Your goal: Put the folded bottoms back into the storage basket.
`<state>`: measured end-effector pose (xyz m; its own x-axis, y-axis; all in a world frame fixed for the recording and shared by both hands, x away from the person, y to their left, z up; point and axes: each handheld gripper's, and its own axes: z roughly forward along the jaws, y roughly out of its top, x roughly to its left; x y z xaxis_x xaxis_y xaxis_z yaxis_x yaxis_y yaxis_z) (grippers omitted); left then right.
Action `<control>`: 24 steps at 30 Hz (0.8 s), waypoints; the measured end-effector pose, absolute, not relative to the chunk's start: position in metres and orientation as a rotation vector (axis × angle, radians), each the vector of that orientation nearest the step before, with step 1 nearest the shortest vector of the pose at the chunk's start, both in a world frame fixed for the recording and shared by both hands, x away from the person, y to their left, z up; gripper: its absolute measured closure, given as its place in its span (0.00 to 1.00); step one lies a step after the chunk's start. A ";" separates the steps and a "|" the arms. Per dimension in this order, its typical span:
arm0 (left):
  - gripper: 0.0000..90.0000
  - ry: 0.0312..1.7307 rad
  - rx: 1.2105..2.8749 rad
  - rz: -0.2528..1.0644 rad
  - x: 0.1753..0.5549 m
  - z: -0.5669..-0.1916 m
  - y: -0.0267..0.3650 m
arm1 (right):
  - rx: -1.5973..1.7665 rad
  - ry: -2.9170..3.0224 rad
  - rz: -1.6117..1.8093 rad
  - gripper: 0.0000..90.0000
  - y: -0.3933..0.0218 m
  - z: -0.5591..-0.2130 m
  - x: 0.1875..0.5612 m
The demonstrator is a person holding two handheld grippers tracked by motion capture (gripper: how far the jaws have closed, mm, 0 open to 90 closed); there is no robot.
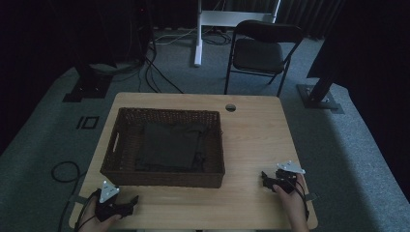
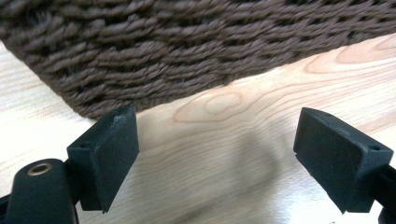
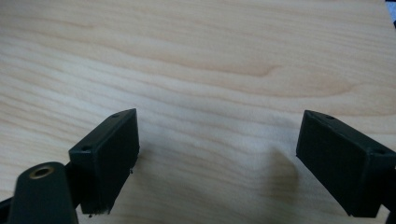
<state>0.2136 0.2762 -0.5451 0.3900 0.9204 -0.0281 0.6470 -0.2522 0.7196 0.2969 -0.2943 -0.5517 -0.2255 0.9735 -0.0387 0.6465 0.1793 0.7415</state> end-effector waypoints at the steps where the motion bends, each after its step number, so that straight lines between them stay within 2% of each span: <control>1: 0.16 1.343 2.009 0.535 0.214 -0.547 0.276 | 1.522 1.944 0.817 0.14 -0.295 -0.552 0.297; 13: 0.16 1.309 1.984 0.599 0.217 -0.555 0.274 | 1.583 1.949 0.850 0.15 -0.300 -0.553 0.300; 14: 0.11 1.301 1.978 0.604 0.217 -0.556 0.274 | 1.565 1.968 0.854 0.14 -0.299 -0.553 0.300; 15: 0.10 1.302 1.975 0.606 0.217 -0.556 0.274 | 1.564 1.968 0.854 0.14 -0.299 -0.553 0.300; 24: 0.10 1.299 1.969 0.610 0.215 -0.557 0.274 | 1.563 1.968 0.853 0.14 -0.299 -0.553 0.300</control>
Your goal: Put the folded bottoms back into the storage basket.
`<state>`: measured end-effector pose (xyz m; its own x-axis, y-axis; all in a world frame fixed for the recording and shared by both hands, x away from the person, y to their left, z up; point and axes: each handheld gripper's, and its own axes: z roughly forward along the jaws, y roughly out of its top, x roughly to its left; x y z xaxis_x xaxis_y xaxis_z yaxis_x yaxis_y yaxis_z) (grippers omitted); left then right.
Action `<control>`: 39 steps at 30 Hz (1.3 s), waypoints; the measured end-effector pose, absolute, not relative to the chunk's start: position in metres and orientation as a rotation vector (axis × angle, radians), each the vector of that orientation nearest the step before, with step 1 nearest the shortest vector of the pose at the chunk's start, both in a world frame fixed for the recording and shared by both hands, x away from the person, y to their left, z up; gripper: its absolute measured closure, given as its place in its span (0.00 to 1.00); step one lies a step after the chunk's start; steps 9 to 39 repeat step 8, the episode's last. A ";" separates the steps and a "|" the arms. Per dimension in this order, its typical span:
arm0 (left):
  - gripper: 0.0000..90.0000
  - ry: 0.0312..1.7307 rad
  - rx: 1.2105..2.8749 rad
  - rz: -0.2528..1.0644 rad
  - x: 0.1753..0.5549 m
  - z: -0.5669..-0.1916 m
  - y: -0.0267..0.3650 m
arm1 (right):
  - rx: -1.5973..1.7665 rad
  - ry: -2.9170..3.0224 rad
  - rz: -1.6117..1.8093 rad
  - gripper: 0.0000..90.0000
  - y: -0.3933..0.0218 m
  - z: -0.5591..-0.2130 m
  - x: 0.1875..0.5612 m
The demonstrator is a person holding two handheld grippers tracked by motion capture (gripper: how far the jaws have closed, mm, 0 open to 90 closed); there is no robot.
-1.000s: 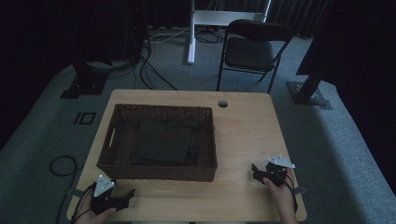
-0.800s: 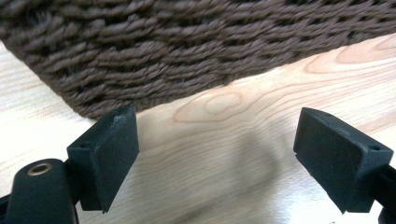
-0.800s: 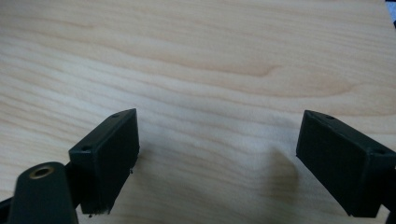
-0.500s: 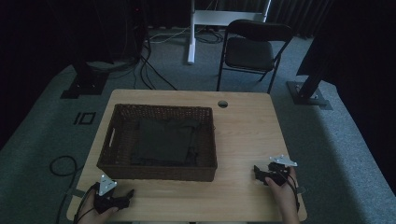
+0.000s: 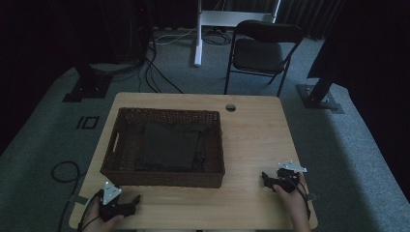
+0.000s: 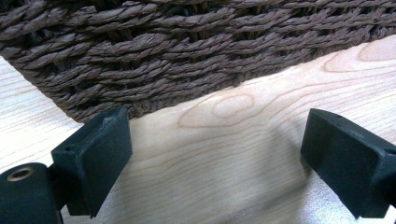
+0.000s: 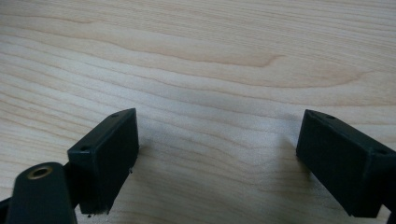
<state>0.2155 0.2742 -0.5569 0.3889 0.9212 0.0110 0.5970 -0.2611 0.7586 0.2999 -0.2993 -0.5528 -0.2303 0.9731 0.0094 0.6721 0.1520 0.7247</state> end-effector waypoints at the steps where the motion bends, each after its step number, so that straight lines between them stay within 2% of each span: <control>1: 0.10 1.299 1.969 0.610 0.215 -0.557 0.274 | 1.564 1.968 0.853 0.14 -0.299 -0.553 0.300; 39: 0.10 1.300 1.967 0.610 0.215 -0.557 0.274 | 1.563 1.968 0.853 0.14 -0.299 -0.553 0.300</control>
